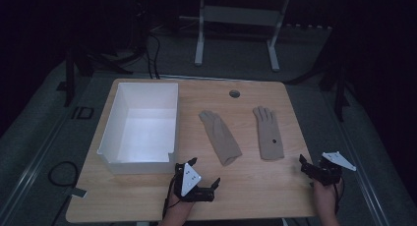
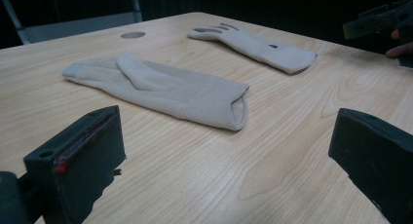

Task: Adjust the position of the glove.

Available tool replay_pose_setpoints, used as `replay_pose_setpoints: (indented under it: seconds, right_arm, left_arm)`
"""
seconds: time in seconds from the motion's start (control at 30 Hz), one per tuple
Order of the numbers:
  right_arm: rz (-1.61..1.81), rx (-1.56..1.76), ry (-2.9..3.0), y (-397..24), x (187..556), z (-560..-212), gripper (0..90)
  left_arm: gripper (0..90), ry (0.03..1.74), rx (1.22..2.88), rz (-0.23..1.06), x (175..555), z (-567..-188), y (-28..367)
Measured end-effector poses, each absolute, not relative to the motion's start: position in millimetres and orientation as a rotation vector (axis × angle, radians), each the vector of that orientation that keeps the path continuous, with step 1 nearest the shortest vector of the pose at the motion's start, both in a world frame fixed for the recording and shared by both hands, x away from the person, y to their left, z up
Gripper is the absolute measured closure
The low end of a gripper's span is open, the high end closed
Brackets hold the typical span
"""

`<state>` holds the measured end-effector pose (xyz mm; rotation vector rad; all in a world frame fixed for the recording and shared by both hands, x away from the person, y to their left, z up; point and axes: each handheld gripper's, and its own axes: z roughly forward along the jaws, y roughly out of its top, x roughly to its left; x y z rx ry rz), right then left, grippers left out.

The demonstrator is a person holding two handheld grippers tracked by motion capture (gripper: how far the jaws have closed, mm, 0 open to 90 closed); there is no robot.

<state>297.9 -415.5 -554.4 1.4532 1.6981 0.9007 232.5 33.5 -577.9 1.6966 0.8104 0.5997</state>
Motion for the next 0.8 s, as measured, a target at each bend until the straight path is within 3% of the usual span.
replay_pose_setpoints:
  seconds: [0.2,0.57,0.8]
  right_arm:
    - [0.927,1.437,1.772,-413,298,-555,15.0]
    - [1.001,1.56,1.829,-413,300,-553,12.7]
    - [1.088,1.45,1.872,-390,300,-527,11.6]
  left_arm:
    - [0.1,0.799,1.703,0.611,232,-578,33]
    - [0.1,0.8,1.707,0.604,232,-578,33]
    - [0.1,0.794,1.704,0.605,232,-578,33]
